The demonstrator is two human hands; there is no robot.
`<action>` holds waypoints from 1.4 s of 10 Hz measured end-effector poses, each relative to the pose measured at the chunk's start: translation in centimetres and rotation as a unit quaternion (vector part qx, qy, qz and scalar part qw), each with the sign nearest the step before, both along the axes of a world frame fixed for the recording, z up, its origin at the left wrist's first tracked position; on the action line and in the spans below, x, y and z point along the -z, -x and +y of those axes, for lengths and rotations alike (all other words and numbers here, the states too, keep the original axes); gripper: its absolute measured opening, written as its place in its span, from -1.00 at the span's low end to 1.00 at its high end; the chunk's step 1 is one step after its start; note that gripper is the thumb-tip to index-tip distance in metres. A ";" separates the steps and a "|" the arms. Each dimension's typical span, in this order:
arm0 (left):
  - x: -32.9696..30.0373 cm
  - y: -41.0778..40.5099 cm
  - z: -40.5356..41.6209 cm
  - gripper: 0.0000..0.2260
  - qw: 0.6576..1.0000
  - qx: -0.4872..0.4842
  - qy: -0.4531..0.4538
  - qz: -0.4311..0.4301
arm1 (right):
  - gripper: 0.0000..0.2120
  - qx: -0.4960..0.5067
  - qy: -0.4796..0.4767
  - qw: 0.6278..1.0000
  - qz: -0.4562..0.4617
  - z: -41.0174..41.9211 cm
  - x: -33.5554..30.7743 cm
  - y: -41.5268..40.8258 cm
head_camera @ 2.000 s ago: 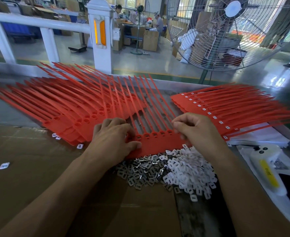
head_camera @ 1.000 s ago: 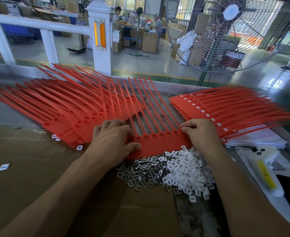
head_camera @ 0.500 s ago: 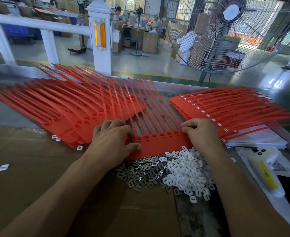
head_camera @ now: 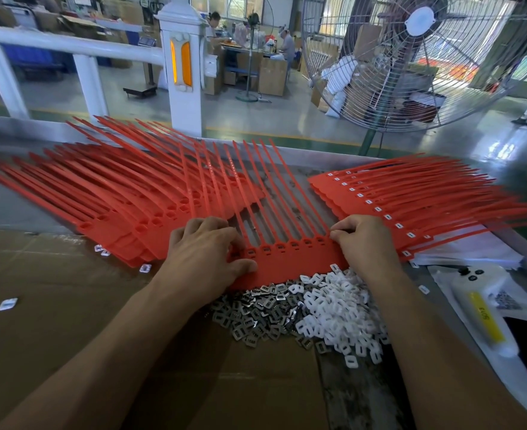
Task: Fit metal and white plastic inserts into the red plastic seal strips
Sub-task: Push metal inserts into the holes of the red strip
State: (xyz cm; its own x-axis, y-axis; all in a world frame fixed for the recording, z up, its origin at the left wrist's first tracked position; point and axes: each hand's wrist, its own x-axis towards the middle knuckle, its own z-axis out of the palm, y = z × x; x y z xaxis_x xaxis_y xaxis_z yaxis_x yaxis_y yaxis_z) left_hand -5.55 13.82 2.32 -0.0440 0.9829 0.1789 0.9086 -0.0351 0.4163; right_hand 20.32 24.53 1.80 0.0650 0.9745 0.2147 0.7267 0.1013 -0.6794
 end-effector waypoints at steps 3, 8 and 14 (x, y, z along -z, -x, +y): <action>0.1 0.1 0.1 -0.61 1.000 -0.001 0.003 0.001 | -0.94 0.015 -0.003 0.999 -0.038 0.0 -0.1 0.1; 0.1 0.0 0.0 -0.61 1.000 -0.001 0.001 0.000 | -0.74 -0.005 0.013 0.997 -0.074 -1.4 -1.1 0.2; -0.2 -0.3 -0.2 -0.64 1.000 -0.001 0.002 -0.002 | -0.80 -0.071 0.146 0.973 -0.165 -4.2 -4.4 -0.8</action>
State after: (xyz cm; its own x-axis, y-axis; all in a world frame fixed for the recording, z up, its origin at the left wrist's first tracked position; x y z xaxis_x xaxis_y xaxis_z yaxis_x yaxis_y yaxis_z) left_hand -5.28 13.62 2.51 -0.0475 0.9834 0.1749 0.9072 -0.0307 0.4195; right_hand 21.08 20.32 6.20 -0.0996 0.9912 -0.0867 0.9027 0.0534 -0.4269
